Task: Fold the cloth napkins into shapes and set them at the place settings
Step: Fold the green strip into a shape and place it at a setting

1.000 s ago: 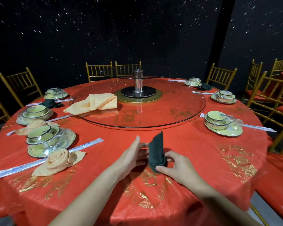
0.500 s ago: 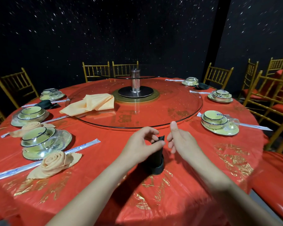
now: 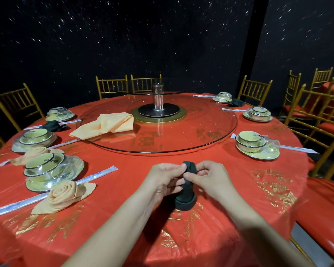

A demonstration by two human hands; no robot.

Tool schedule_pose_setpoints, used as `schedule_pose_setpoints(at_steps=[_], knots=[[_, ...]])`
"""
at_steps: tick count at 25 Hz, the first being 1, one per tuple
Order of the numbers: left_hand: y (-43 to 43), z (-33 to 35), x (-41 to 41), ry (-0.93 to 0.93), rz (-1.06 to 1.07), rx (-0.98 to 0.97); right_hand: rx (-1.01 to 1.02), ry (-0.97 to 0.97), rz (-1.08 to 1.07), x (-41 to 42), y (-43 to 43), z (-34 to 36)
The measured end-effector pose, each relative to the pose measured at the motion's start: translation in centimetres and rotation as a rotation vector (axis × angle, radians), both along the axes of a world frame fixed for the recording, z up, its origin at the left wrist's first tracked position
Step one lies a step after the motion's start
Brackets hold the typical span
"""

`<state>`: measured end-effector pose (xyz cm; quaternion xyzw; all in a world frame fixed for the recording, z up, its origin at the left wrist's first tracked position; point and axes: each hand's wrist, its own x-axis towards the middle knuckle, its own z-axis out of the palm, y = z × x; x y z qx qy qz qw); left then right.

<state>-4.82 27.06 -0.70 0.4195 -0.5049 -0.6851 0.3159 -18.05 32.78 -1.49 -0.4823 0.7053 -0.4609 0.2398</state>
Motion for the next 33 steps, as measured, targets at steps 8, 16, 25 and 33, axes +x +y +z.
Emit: schedule_pose_setpoints(at_steps=[8, 16, 25, 33], knots=[[1.2, -2.3, -0.8, -0.173, 0.222, -0.654, -0.239, 0.031, -0.049, 0.6, 1.3, -2.9], [0.7, -4.2, -1.2, -0.217, 0.390, -0.601, -0.270, 0.076, -0.224, 0.3, -0.2, -4.5], [0.2, -4.5, -1.1, -0.152, 0.393, -0.361, -0.206, 0.117, -0.160, 0.1, -0.4, -5.4], [-0.7, -4.6, -1.4, -0.234, 0.384, -0.499, -0.169, 0.010, -0.267, 1.1, -2.7, -4.7]])
